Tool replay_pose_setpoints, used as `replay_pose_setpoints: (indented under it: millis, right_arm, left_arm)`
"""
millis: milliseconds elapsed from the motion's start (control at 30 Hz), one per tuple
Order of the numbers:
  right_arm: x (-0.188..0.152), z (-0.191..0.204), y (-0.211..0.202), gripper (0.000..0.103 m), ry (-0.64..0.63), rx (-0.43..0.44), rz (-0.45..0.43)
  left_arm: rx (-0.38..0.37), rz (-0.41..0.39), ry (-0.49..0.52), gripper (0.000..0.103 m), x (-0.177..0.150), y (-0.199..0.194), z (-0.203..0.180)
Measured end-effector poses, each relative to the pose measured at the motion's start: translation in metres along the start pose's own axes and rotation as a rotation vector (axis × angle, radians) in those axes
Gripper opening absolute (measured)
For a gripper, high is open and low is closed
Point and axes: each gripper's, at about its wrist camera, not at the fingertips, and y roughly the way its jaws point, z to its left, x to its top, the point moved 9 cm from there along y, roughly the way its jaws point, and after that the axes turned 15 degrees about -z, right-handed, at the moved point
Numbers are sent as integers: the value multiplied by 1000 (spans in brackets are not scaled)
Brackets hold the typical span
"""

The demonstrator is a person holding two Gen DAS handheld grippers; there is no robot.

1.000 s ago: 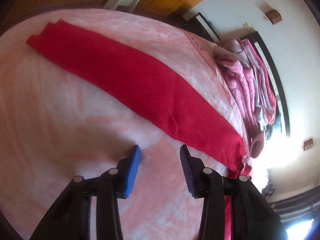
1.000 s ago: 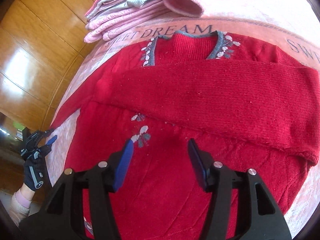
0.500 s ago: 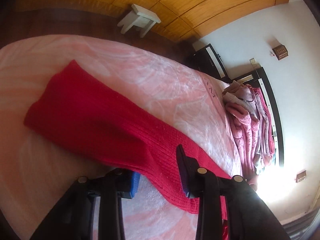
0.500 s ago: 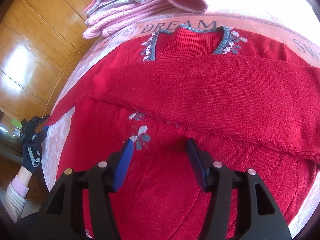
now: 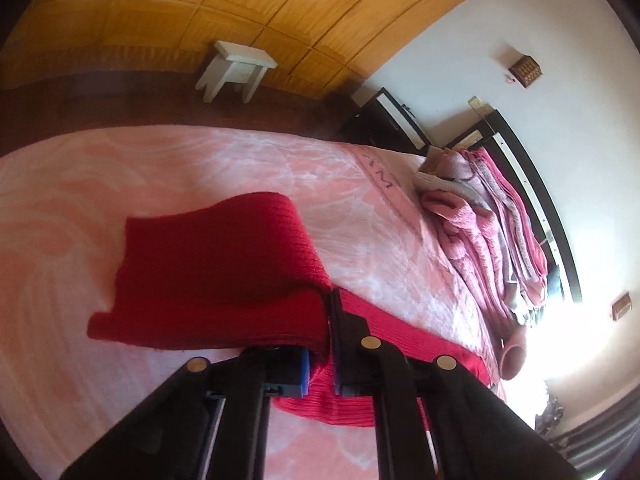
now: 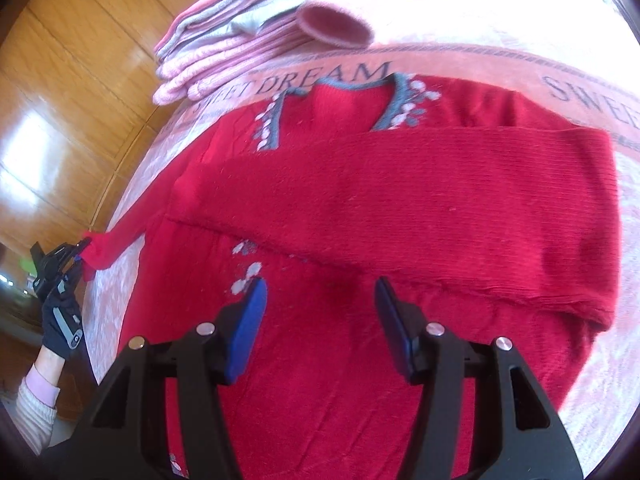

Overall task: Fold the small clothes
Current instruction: 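Carry the sleeve with the left tool across the sweater body toward the right tool, then open the left tool and release the sleeve on the sweater body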

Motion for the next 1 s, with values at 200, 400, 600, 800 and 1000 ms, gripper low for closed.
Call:
replay_pose_setpoints:
  millis: [200, 400, 600, 800, 1000]
  right_arm:
    - [10, -31, -16, 56, -2, -73, -36]
    - [14, -60, -32, 56, 33, -96, -64]
    - [13, -86, -46, 56, 59, -111, -74]
    - [10, -103, -56, 56, 76, -116, -80]
    - [8, -109, -57, 56, 92, -111, -79]
  left_arm:
    - [-171, 89, 93, 7, -63, 6, -124]
    - [-360, 186, 163, 7, -153, 5, -250]
    - [-471, 270, 192, 7, -232, -8, -320]
    - [-487, 332, 250, 7, -299, -7, -352]
    - [-493, 477, 305, 10, -363, 5, -352]
